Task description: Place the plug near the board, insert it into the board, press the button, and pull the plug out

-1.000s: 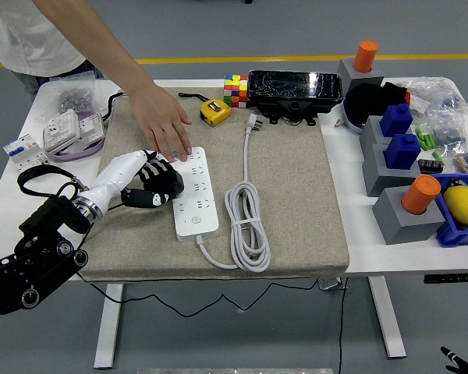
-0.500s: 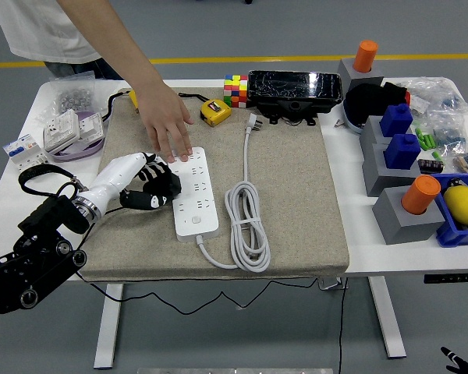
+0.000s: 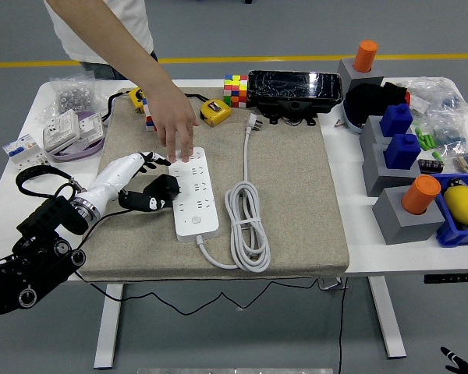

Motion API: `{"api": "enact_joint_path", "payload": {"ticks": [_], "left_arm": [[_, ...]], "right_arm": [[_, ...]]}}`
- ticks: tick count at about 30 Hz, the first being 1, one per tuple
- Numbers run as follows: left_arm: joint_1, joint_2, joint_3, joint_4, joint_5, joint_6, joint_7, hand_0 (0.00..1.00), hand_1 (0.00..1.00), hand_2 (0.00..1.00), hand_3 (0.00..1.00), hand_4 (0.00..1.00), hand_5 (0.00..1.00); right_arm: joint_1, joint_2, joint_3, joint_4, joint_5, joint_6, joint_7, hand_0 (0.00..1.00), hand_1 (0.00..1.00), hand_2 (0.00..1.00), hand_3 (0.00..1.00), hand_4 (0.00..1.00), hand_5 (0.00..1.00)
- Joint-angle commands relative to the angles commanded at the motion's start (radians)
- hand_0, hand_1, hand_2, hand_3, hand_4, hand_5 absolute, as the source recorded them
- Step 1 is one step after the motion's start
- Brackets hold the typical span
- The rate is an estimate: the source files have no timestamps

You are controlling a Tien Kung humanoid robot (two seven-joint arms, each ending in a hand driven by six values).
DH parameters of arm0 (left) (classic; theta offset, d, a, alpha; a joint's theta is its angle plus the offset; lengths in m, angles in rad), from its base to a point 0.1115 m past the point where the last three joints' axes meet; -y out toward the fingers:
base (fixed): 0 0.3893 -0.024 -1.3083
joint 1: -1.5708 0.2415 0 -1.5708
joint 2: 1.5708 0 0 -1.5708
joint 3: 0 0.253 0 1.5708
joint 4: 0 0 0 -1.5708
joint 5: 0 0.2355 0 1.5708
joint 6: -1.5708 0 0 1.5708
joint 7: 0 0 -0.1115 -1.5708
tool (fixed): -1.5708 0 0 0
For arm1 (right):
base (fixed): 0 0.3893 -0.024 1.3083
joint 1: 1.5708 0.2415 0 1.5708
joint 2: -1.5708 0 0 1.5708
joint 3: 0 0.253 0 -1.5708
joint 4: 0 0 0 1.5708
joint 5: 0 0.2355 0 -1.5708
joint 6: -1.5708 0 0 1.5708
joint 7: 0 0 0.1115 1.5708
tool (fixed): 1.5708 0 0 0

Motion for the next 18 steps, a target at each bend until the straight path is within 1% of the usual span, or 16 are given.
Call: {"api": "enact_joint_path", "payload": {"ticks": [1,2,7,8,9,13,14,16,18], "left_arm": [[0.002,0.000,-0.002,-0.003,-0.006,0.004,-0.006,0.635,0.760,0.799,0.798,0.998,0.145],[0.005,0.000,-0.005,-0.007,-0.017,0.012,-0.017,0.638,0.765,0.815,0.805,0.998,0.195],[0.035,-0.003,-0.036,-0.037,-0.063,0.056,-0.082,0.638,0.765,0.815,0.805,0.998,0.195],[0.045,-0.004,-0.047,-0.048,-0.071,0.067,-0.093,0.642,0.764,0.811,0.794,0.998,0.257],[0.056,-0.004,-0.058,-0.059,-0.078,0.077,-0.104,0.642,0.764,0.811,0.794,0.998,0.257],[0.138,0.008,-0.106,-0.134,-0.058,0.144,-0.119,0.642,0.764,0.811,0.794,0.998,0.257],[0.151,0.011,-0.110,-0.144,-0.056,0.151,-0.119,0.668,0.756,0.781,0.766,0.994,0.477],[0.194,0.025,-0.117,-0.179,-0.030,0.177,-0.112,0.668,0.756,0.781,0.766,0.994,0.477],[0.230,0.036,-0.119,-0.203,0.009,0.186,-0.088,0.668,0.756,0.781,0.766,0.994,0.477]], "right_arm": [[0.000,0.000,0.000,0.000,0.000,0.000,0.000,0.580,0.675,0.687,0.619,0.984,0.523],[0.000,0.000,0.000,0.000,0.000,0.000,0.000,0.581,0.675,0.686,0.619,0.985,0.523],[-0.002,0.000,-0.002,0.000,0.000,0.000,0.000,0.581,0.675,0.686,0.619,0.985,0.523],[-0.001,0.000,-0.002,0.000,0.000,0.000,0.000,0.579,0.674,0.686,0.619,0.985,0.523],[-0.001,0.000,-0.002,0.001,-0.001,0.000,0.000,0.579,0.674,0.686,0.619,0.985,0.523],[-0.002,-0.001,0.001,0.001,-0.002,-0.001,0.001,0.579,0.674,0.686,0.619,0.985,0.523],[-0.002,-0.001,0.002,0.001,-0.002,-0.001,0.001,0.580,0.675,0.687,0.619,0.986,0.524],[-0.004,0.000,0.003,-0.001,-0.003,0.000,0.000,0.580,0.675,0.687,0.619,0.986,0.524],[-0.006,0.001,0.002,-0.001,-0.002,0.001,0.000,0.580,0.675,0.687,0.619,0.986,0.524]]}}
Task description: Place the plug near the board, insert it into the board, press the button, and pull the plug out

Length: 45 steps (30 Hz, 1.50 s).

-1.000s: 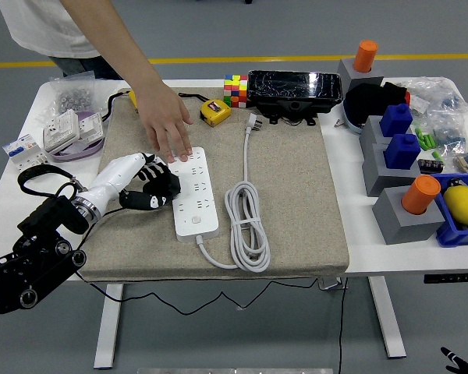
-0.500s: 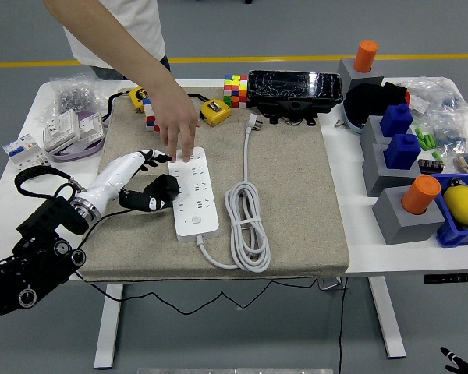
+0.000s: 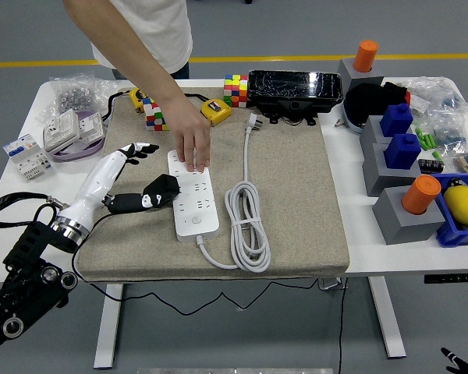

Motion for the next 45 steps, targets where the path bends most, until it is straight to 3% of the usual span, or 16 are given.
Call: {"api": "enact_joint_path", "payload": {"ticks": [1,2,11,27,45], "left_arm": [[0.009,0.002,0.001,-0.006,0.006,0.001,0.006,0.668,0.756,0.781,0.766,0.994,0.477],[0.017,0.004,0.002,-0.011,0.013,0.001,0.018,0.727,0.788,0.801,0.773,0.954,0.559],[0.023,-0.003,0.040,-0.011,0.033,-0.020,0.072,0.754,0.819,0.819,0.782,0.941,0.591],[-0.017,-0.011,0.085,-0.013,0.035,-0.033,0.110,0.761,0.808,0.806,0.768,0.933,0.628],[-0.105,-0.006,0.182,-0.034,0.054,-0.061,0.158,0.751,0.789,0.780,0.750,0.932,0.635]], "right_arm": [[-0.001,0.000,-0.001,0.000,0.000,0.000,0.000,0.580,0.675,0.687,0.619,0.986,0.524],[-0.001,0.000,-0.001,0.000,0.000,0.001,0.000,0.579,0.675,0.687,0.619,0.986,0.524],[0.002,-0.004,0.000,0.011,-0.005,-0.002,0.002,0.579,0.675,0.687,0.620,0.987,0.524],[0.001,-0.009,-0.012,0.005,0.002,-0.001,0.000,0.580,0.675,0.687,0.619,0.987,0.524],[0.000,-0.007,-0.005,0.007,0.002,-0.001,0.001,0.580,0.674,0.687,0.619,0.987,0.525]]}}
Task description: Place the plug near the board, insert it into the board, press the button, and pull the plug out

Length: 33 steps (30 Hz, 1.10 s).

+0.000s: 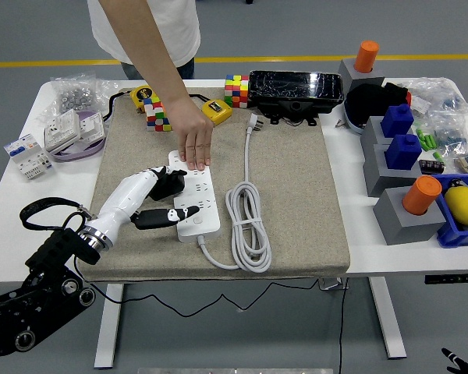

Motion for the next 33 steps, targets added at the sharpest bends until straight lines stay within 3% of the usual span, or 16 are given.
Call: {"api": "enact_joint_path", "payload": {"ticks": [33], "left_arm": [[-0.030,0.015,0.048,-0.027,0.107,-0.008,0.021,0.735,0.772,0.770,0.745,0.932,0.646]], "right_arm": [[-0.003,0.001,-0.005,0.002,0.004,-0.001,0.000,0.580,0.675,0.686,0.619,0.987,0.525]]}}
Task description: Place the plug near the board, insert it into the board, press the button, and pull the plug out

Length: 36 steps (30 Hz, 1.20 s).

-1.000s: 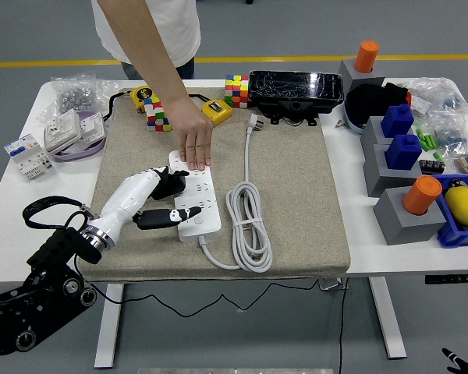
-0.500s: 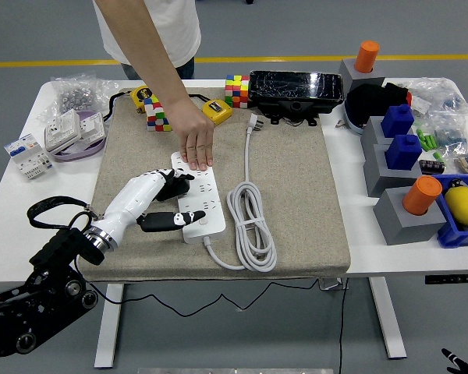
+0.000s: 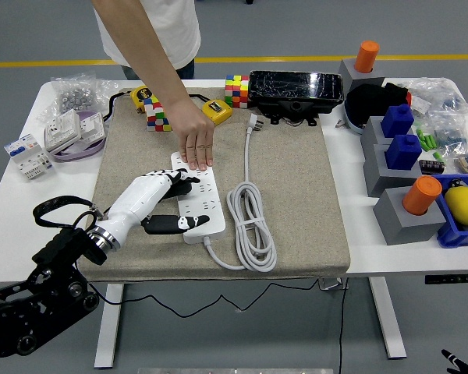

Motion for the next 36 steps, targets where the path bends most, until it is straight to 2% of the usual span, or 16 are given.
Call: {"api": "enact_joint_path", "payload": {"ticks": [25,36], "left_arm": [[-0.001,0.003,-0.014,-0.012,0.024,-0.001,0.012,0.720,0.743,0.763,0.741,0.933,0.643],[-0.021,-0.012,0.007,0.007,0.000,-0.027,0.034,0.720,0.754,0.764,0.746,0.933,0.644]], "right_arm": [[-0.001,0.000,-0.003,0.000,0.002,-0.002,0.000,0.580,0.674,0.687,0.618,0.987,0.525],[-0.001,0.000,-0.005,0.004,0.002,-0.002,0.001,0.581,0.674,0.686,0.619,0.987,0.526]]}}
